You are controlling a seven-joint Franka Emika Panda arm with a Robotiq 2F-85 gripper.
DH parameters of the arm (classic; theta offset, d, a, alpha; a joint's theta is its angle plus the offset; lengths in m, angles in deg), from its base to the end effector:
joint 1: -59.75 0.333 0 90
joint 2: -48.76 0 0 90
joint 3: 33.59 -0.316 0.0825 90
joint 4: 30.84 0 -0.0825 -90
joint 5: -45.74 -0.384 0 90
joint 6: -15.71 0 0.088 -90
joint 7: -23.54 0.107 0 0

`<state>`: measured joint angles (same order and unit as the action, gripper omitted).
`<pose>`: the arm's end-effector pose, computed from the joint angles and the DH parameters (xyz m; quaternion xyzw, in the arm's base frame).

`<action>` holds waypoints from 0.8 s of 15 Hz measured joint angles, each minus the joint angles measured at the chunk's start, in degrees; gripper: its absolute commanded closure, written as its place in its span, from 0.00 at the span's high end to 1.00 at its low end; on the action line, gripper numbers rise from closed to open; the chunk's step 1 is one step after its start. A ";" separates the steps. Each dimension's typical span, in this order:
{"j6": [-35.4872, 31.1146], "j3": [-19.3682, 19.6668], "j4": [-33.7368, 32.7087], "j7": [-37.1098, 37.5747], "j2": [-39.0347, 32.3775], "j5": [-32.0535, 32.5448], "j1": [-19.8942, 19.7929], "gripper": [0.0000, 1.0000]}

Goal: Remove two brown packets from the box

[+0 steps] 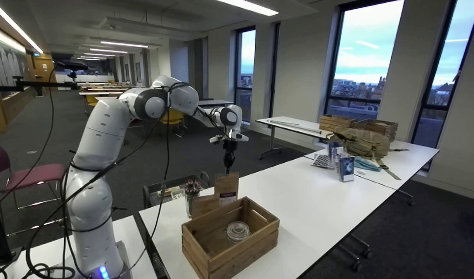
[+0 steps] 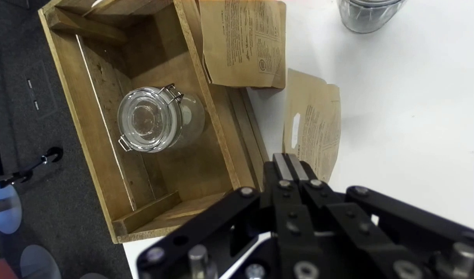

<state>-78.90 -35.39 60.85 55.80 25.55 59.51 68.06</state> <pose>0.6247 0.0852 0.3756 0.9656 -0.1581 -0.1233 0.1654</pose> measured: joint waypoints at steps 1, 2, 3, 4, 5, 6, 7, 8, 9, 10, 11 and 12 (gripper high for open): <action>-0.08 0.11 -0.28 -0.07 -0.94 0.00 0.00 0.00; -0.10 0.24 -0.61 -0.19 -1.79 0.00 0.00 0.00; -0.15 0.34 -0.90 -0.33 -2.53 -0.01 0.00 0.00; -0.15 0.45 -1.25 -0.53 -3.15 -0.02 0.00 0.00; -0.16 0.55 -1.50 -0.69 -3.63 -0.03 0.00 0.00; -0.16 0.67 -1.74 -0.87 -4.00 -0.04 0.00 0.00; -0.16 0.78 -1.99 -1.11 -4.33 -0.06 0.00 0.00; -0.16 0.90 -2.22 -1.32 -4.62 -0.07 0.00 0.00; -0.16 1.05 -2.39 -1.55 -4.81 -0.09 -0.01 0.25; -0.16 1.22 -2.46 -1.71 -4.89 -0.11 -0.01 0.26; -0.15 1.39 -2.49 -1.82 -4.92 -0.15 -0.01 0.32; -0.15 1.55 -2.55 -1.95 -4.92 -0.18 -0.02 0.41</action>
<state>-79.06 -33.84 58.29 53.85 20.64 59.33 68.04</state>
